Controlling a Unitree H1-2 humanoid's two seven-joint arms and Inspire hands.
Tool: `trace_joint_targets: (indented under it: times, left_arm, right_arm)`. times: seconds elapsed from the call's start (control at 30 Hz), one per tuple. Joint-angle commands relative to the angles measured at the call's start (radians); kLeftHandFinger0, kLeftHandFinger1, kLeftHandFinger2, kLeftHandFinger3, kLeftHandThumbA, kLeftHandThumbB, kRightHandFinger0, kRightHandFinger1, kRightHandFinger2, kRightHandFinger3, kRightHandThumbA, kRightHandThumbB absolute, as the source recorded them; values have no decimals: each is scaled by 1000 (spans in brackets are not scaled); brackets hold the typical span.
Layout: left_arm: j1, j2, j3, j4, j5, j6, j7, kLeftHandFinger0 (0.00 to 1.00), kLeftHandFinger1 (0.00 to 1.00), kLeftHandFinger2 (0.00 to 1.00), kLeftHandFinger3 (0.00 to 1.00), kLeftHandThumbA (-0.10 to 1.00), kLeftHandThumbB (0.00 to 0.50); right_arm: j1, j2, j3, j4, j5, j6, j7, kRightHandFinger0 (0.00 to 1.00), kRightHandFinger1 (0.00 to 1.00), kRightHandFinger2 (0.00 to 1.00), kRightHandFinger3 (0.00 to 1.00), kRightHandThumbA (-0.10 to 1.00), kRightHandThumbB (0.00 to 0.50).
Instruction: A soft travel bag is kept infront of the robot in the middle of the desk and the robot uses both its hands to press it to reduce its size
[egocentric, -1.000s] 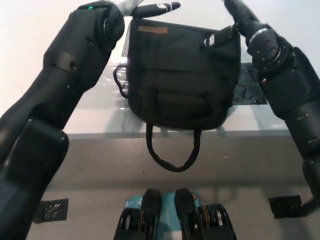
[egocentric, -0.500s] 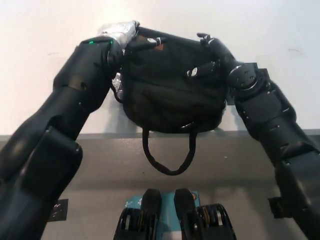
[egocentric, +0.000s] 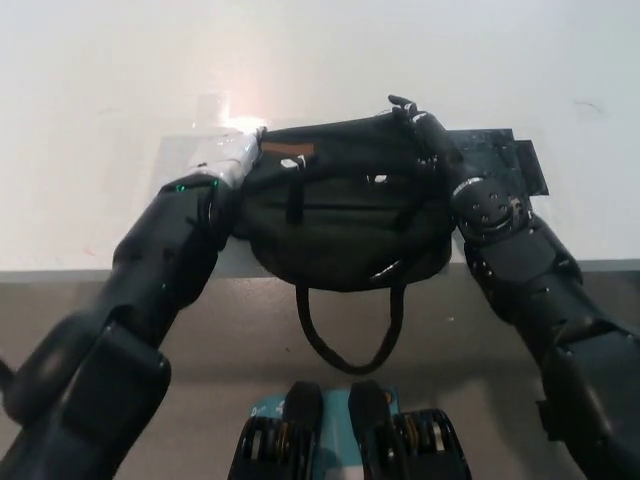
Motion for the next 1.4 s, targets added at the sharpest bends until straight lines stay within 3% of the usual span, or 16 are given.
trace_joint_targets:
  times: [0.0, 0.1, 0.27, 0.4, 0.73, 0.83, 0.93, 1.17, 1.3, 1.37]
  left_arm:
    - [110, -32, 0, 26, -26, -88, 53, 1000, 1000, 1000, 1000, 1000, 333]
    - [146, -41, -32, 36, 6, -95, 106, 1000, 1000, 1000, 1000, 1000, 295]
    - [158, -44, -92, 46, 43, -93, 139, 1000, 1000, 1000, 1000, 1000, 296]
    - [163, -44, -118, 51, 44, -85, 138, 1000, 1000, 1000, 1000, 1000, 297]
    - [163, -37, -138, 52, 33, -99, 157, 1000, 1000, 1000, 1000, 1000, 276]
    - [111, -20, -127, 44, 22, -105, 141, 1000, 1000, 1000, 1000, 1000, 261]
    - [68, -2, -109, 30, 5, -131, 151, 1000, 1000, 1000, 1000, 1000, 274]
    - [-105, 54, -56, -23, -36, -165, 122, 1000, 1000, 1000, 1000, 1000, 264]
    - [-218, 82, -31, -43, -39, -163, 120, 1000, 1000, 1000, 1000, 1000, 231]
    - [-258, 90, -26, -45, -35, -157, 116, 1000, 1000, 1000, 1000, 1000, 242]
  right_arm:
    - [40, 33, 19, 49, 18, 10, 2, 1000, 1000, 1000, 1000, 1000, 198]
    - [50, 29, 54, 51, -8, -2, -33, 1000, 1000, 1000, 1000, 1000, 195]
    - [62, 34, 106, 43, -29, -22, -73, 1000, 1000, 1000, 1000, 1000, 170]
    - [80, 50, 132, 47, -31, -20, -127, 1000, 1000, 1000, 1000, 1000, 189]
    - [108, 48, 198, 57, -57, -48, -226, 1000, 1000, 1000, 1000, 1000, 167]
    - [73, 30, 187, 51, -44, -65, -231, 1000, 1000, 1000, 1000, 1000, 210]
    - [34, 16, 173, 44, -32, -63, -228, 1000, 1000, 1000, 1000, 1000, 217]
    - [-126, -46, 152, 14, -16, -86, -218, 1000, 1000, 1000, 1000, 1000, 186]
    - [-226, -76, 137, -28, -4, -106, -216, 1000, 1000, 1000, 1000, 1000, 129]
    - [-256, -86, 133, -43, -4, -139, -232, 1000, 1000, 1000, 1000, 1000, 111]
